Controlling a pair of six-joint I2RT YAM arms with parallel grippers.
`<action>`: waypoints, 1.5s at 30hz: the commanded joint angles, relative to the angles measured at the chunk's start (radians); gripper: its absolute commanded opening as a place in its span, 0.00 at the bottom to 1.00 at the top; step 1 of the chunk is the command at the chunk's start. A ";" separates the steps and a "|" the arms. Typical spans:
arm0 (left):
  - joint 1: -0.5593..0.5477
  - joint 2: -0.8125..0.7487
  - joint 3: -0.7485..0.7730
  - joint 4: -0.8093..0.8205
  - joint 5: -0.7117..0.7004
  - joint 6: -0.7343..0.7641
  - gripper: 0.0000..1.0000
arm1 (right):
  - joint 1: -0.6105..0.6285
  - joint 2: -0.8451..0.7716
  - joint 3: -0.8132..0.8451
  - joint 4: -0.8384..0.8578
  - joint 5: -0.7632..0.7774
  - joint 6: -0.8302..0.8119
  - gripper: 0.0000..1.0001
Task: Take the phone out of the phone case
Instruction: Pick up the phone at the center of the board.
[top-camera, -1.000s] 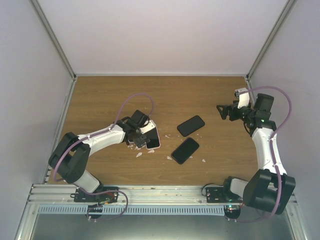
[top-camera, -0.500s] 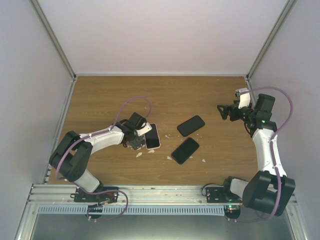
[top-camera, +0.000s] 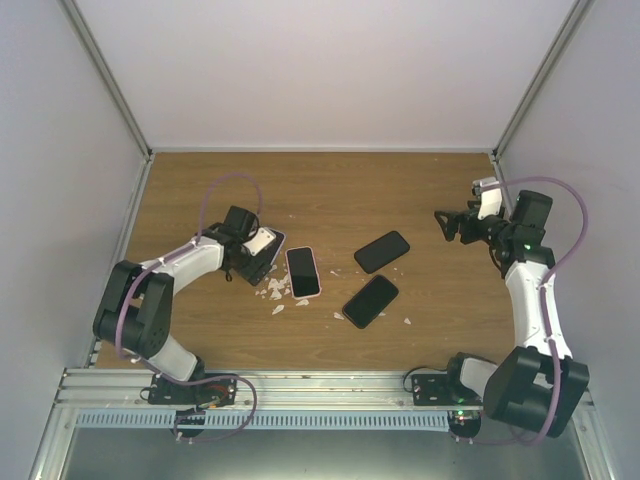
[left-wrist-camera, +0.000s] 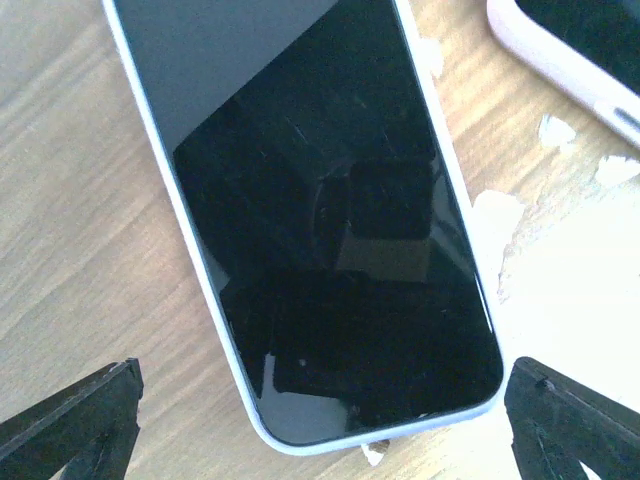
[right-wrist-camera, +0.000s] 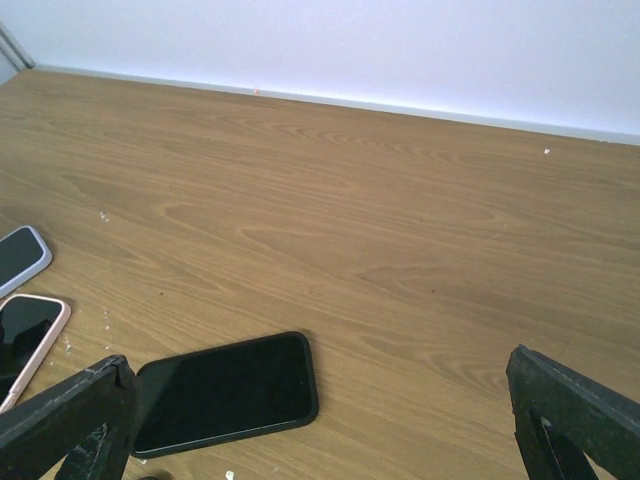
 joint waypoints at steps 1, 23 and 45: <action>0.042 0.025 0.069 -0.038 0.172 -0.076 0.99 | -0.010 -0.030 -0.022 0.031 -0.030 0.000 0.99; 0.048 0.171 0.104 0.017 0.104 -0.150 0.99 | -0.024 -0.063 -0.036 0.044 -0.042 0.014 1.00; 0.061 0.095 0.144 -0.043 0.108 -0.025 0.57 | -0.025 -0.059 -0.038 0.079 -0.172 0.019 0.99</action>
